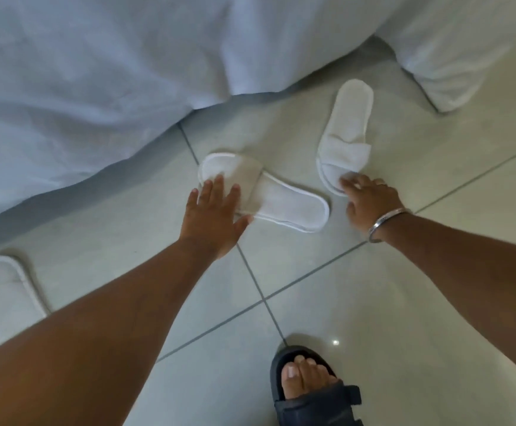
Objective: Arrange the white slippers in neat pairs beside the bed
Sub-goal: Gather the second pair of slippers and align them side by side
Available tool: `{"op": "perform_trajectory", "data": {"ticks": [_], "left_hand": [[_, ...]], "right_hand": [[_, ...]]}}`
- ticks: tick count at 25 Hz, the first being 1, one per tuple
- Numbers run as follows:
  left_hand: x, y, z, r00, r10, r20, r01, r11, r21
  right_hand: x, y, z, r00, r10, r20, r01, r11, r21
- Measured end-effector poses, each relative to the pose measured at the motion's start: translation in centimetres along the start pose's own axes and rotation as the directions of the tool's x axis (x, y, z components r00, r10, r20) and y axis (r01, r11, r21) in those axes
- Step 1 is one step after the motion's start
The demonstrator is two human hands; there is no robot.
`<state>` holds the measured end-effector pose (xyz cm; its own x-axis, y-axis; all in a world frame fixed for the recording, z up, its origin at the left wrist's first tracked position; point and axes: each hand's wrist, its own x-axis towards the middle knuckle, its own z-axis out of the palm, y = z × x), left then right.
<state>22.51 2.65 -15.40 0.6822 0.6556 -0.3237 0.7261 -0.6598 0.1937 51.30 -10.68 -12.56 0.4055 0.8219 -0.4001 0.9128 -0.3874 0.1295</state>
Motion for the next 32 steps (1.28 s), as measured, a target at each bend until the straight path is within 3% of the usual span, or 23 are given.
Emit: {"op": "perform_trajectory", "data": {"ticks": [4, 7, 11, 14, 16, 19, 21, 23, 26, 28, 32], "left_hand": [[0.4, 1.5, 0.8, 0.999, 0.034, -0.035, -0.034, 0.999, -0.008], [1.2, 1.8, 0.4, 0.995, 0.081, -0.06, -0.082, 0.997, -0.01], [4.2, 3.4, -1.2, 0.994, 0.104, -0.017, -0.105, 0.993, -0.052], [6.1, 4.7, -1.8, 0.975, 0.217, 0.05, -0.219, 0.975, 0.038], [7.2, 5.4, -2.1, 0.933, 0.339, 0.121, -0.353, 0.927, 0.128], [8.5, 5.8, -2.8, 0.807, 0.538, 0.244, -0.588, 0.766, 0.259], [7.9, 4.6, -2.2, 0.782, 0.592, 0.194, -0.622, 0.76, 0.189], [6.3, 2.3, -0.8, 0.814, 0.576, 0.074, -0.574, 0.818, -0.039], [5.1, 0.3, 1.0, 0.838, 0.541, -0.069, -0.537, 0.798, -0.272], [5.7, -0.3, 1.4, 0.829, 0.555, -0.067, -0.548, 0.783, -0.294], [5.6, -0.4, 2.1, 0.837, 0.548, 0.015, -0.515, 0.796, -0.318]], "right_hand": [[-3.1, 0.3, 1.1, 0.98, -0.123, -0.159, 0.134, 0.989, 0.064], [-2.5, 1.7, 1.0, 0.966, -0.028, -0.258, 0.053, 0.994, 0.093], [-0.2, 3.7, 1.2, 0.991, 0.088, -0.106, -0.078, 0.993, 0.089], [2.7, 5.0, 1.2, 0.978, 0.189, 0.09, -0.202, 0.965, 0.168], [4.0, 5.2, 1.2, 0.965, 0.205, 0.166, -0.24, 0.943, 0.23], [4.5, 6.1, 0.9, 0.986, 0.145, 0.086, -0.164, 0.948, 0.273], [4.2, 6.9, 0.8, 0.99, 0.125, 0.067, -0.136, 0.968, 0.211], [4.0, 7.1, 1.3, 0.986, 0.142, 0.087, -0.147, 0.988, 0.053], [4.6, 6.4, 1.1, 0.979, 0.171, 0.113, -0.164, 0.984, -0.075], [5.1, 6.2, 0.7, 0.973, 0.181, 0.145, -0.169, 0.982, -0.088], [4.3, 4.6, 1.6, 0.96, 0.136, 0.245, -0.156, 0.986, 0.063]]}}
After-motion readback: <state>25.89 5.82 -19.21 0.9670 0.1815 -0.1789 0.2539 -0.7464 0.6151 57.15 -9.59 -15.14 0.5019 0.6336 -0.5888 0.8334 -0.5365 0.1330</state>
